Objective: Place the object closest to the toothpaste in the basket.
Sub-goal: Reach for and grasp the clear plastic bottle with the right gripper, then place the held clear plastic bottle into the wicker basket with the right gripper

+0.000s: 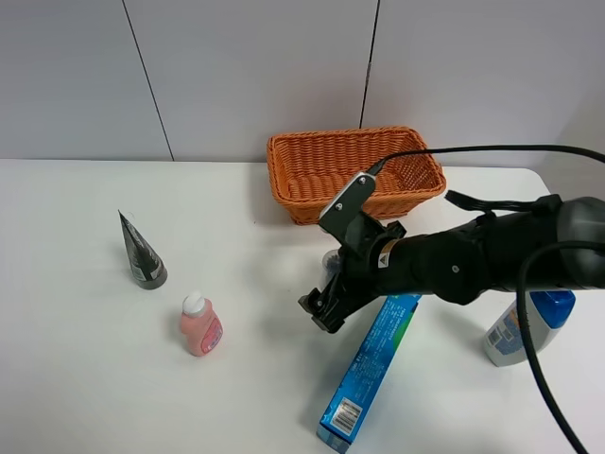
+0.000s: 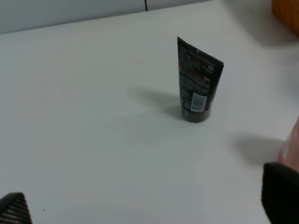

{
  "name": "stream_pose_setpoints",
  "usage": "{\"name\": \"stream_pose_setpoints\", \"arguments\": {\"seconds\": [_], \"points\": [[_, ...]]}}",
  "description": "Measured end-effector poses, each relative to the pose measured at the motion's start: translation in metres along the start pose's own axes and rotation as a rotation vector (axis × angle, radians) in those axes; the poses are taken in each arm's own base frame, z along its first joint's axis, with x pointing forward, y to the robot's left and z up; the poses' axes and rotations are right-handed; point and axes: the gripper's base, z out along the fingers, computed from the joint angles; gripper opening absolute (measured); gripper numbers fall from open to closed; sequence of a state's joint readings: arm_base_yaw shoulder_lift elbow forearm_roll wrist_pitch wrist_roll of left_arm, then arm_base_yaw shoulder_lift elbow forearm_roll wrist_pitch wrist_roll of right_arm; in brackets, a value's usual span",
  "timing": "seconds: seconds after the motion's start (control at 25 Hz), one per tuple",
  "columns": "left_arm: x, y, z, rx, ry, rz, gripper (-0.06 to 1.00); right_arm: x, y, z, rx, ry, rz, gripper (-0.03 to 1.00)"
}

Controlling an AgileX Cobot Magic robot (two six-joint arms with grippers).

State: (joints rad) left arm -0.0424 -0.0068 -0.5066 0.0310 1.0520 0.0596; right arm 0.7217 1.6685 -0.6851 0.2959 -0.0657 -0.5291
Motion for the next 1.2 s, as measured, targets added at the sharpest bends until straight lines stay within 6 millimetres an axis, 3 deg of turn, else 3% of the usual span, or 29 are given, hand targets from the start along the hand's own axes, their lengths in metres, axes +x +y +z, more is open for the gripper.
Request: {"name": "stream_pose_setpoints", "arguments": {"seconds": [0.08,0.16,0.32,0.36,0.68,0.84,1.0,1.2], "points": [[0.000,0.000,0.000,0.000,0.000,0.000,0.99,0.000,0.000,0.000,0.000,0.000,0.004,0.97],[0.000,0.000,0.000,0.000,0.000,0.000,0.99,0.000,0.000,0.000,0.000,0.000,0.007,0.89],[0.000,0.000,0.000,0.000,0.000,0.000,0.99,0.000,0.000,0.000,0.001,0.001,0.028,0.47],[0.000,0.000,0.000,0.000,0.000,0.000,0.99,0.000,0.000,0.000,0.002,-0.001,0.040,0.41],[0.000,0.000,0.000,0.000,0.000,0.000,0.99,-0.007,-0.003,-0.004,0.027,-0.055,0.052,0.41],[0.000,0.000,0.000,0.000,0.000,0.000,0.99,-0.045,-0.013,-0.033,0.067,-0.226,0.058,0.41],[0.000,0.000,0.000,0.000,0.000,0.000,0.99,-0.086,-0.040,-0.062,0.145,-0.389,0.092,0.41],[0.000,0.000,0.000,0.000,0.000,0.000,0.99,-0.097,-0.092,-0.076,0.276,-0.450,0.182,0.41]]}}
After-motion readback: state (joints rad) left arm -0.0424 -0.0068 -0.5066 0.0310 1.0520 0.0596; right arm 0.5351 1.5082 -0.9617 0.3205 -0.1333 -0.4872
